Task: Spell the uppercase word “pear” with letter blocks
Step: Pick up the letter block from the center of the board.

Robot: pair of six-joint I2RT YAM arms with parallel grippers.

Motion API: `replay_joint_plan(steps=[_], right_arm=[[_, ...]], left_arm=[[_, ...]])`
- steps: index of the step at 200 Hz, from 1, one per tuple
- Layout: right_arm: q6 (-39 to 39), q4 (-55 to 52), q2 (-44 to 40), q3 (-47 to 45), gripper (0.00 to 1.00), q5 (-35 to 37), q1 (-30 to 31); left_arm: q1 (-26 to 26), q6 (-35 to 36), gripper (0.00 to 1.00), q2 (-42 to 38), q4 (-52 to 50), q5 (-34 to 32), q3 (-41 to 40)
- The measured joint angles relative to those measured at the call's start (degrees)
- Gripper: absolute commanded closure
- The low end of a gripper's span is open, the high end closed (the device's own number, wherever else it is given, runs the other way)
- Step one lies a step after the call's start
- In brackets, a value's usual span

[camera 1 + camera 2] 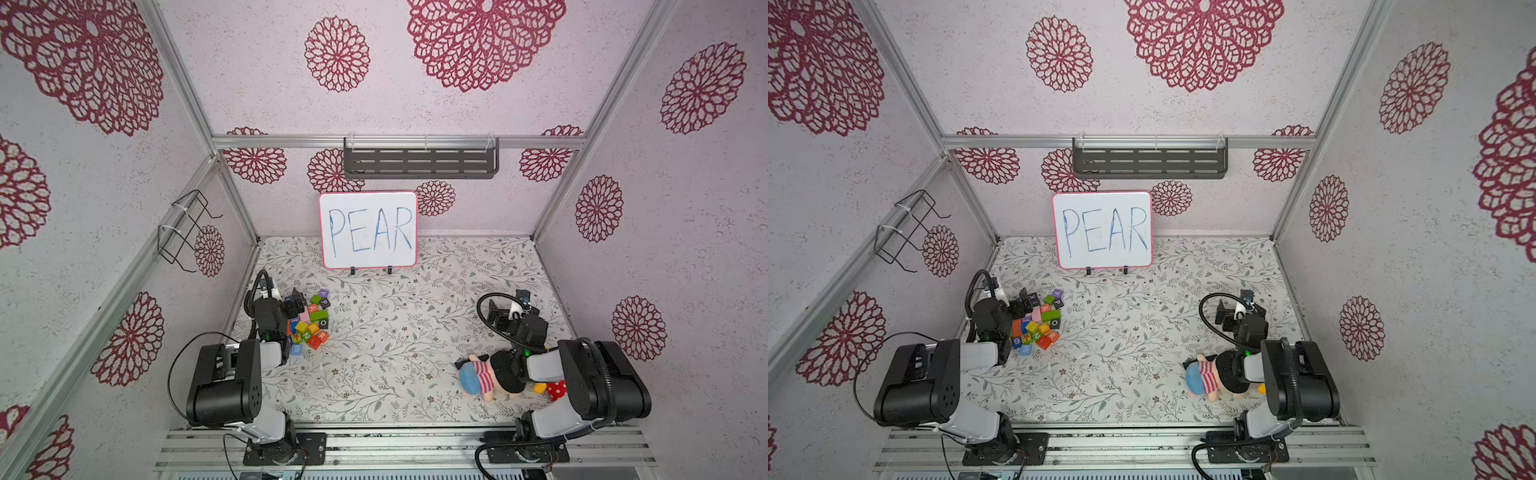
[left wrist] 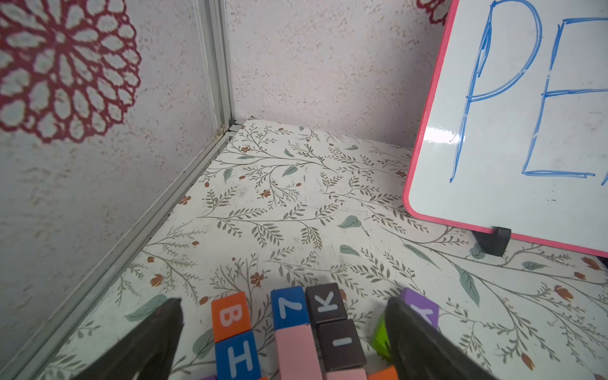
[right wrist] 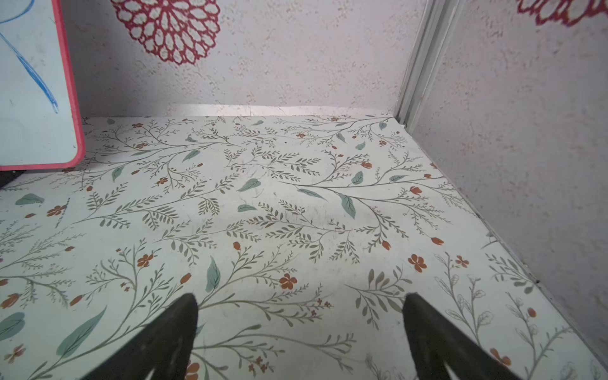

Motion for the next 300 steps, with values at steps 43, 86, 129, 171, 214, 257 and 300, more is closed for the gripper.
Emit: replay_joint_plan(steps=[43,86,129,171,214,257,300], right_arm=[[0.04,-0.04,0.00,0.00,0.01,0.15,0.00],[0.04,-0.04,0.00,0.00,0.01,0.15,0.00],[0.04,-0.04,0.00,0.00,0.01,0.15,0.00],[0.04,-0.04,0.00,0.00,0.01,0.13,-0.11],[0.04,-0.07,0.00,0.00,0.01,0.15,-0.15],[0.02,-0.07,0.00,0.00,0.01,1.97,0.44],[-0.26,-10.99,-6.95,1.62,0.01,6.08,3.80]], left_arm=[[0.00,0.02,0.02,0.00,0.04,-0.02,0.00],[0.00,0.02,0.02,0.00,0.07,0.00,0.00],[0.39,0.00,0.02,-0.02,0.09,0.57,0.00],[0.44,-0.02,0.02,0.00,0.20,1.05,0.00],[0.44,-0.02,0.02,-0.02,0.22,1.18,0.00],[-0.28,-1.18,0.02,-0.52,0.24,-4.55,-0.31],[-1.49,-5.31,0.02,-9.53,-15.37,-13.92,4.04]])
